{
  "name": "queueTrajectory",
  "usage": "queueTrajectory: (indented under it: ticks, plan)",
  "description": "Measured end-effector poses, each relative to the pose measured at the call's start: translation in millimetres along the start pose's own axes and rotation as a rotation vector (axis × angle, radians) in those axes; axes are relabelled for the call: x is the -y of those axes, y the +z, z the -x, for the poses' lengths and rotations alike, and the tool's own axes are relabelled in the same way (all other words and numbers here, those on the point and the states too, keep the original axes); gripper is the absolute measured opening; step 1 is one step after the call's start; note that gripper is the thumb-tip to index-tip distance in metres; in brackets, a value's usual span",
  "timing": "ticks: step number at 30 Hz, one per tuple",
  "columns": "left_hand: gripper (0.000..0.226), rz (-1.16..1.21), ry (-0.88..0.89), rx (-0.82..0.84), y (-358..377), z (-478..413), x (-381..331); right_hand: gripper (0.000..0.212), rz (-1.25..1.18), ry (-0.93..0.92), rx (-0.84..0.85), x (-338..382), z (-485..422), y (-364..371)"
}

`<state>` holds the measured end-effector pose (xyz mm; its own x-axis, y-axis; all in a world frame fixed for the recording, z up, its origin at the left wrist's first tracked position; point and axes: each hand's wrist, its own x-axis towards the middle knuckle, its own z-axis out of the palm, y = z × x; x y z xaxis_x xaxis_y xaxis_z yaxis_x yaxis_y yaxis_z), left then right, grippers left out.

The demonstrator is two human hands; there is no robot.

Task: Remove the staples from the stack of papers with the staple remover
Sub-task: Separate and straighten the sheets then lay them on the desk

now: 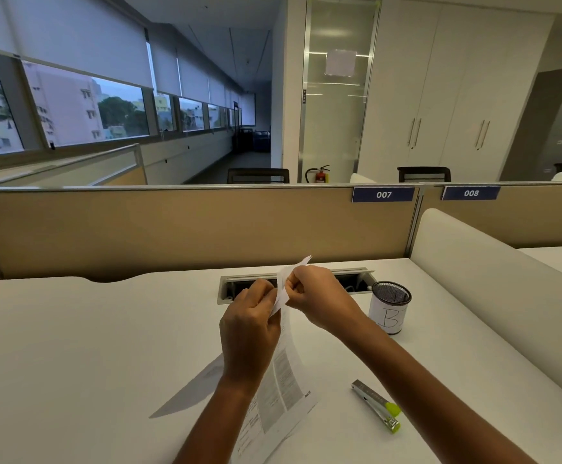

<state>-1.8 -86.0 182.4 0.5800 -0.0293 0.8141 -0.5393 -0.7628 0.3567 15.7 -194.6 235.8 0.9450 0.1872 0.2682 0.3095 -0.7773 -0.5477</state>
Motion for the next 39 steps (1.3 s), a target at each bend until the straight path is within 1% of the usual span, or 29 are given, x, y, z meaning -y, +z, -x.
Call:
queueTrajectory:
  ticks: [3, 5, 6, 8, 10, 13, 17, 21, 24, 30, 34, 36, 39]
  plan:
    - [0.031, -0.035, 0.037, 0.014, -0.3, 1.5, 1.4, 0.022, 0.024, -0.005, 0.058, -1.2, -1.9, -2.6]
    - [0.028, -0.015, 0.023, 0.017, -0.2, 1.9, 1.0, 0.022, -0.037, -0.02, 0.082, -2.6, -0.6, -4.6]
    - [0.026, 0.016, -0.016, 0.011, -0.9, 1.2, 0.5, 0.021, -0.102, -0.031, 0.072, -3.3, 0.6, -4.8]
    - [0.023, 0.092, -0.113, -0.012, -1.7, -2.8, -1.8, 0.02, -0.274, -0.024, -0.011, -5.2, 3.7, -2.8]
    - [0.021, 0.127, -0.153, -0.038, -0.7, -5.8, -4.1, 0.015, -0.393, 0.005, -0.119, -6.5, 7.9, 3.1]
    - [0.023, 0.171, -0.176, -0.067, 1.0, -5.6, -7.1, 0.012, -0.443, 0.007, -0.252, -6.8, 11.8, 13.4]
    - [0.025, 0.227, -0.233, -0.091, 0.6, -1.8, -7.6, 0.01, -0.454, -0.006, -0.286, -4.2, 13.1, 17.7]
    - [0.02, 0.241, -0.186, -0.106, -0.2, -1.7, -9.1, 0.011, -0.418, -0.01, -0.291, -1.5, 13.2, 21.8]
    - [0.015, 0.202, -0.13, -0.104, -0.7, -1.0, -8.7, 0.014, -0.36, -0.014, -0.262, 0.9, 12.7, 22.6]
    - [0.022, 0.072, -0.038, -0.069, 0.7, 4.5, -0.6, 0.029, -0.237, 0.001, -0.158, 2.3, 11.1, 16.5]
    - [0.027, 0.007, 0.022, -0.057, 1.1, 7.9, 5.5, 0.037, -0.133, -0.031, -0.06, 2.6, 11.0, 10.4]
    - [0.029, -0.011, 0.042, -0.05, 1.1, 8.6, 6.6, 0.034, -0.074, -0.06, -0.022, 2.1, 10.7, 7.7]
    - [0.029, -0.004, 0.015, -0.03, 1.5, 8.8, 5.3, 0.024, 0.0, -0.096, 0.024, 1.6, 9.2, 4.1]
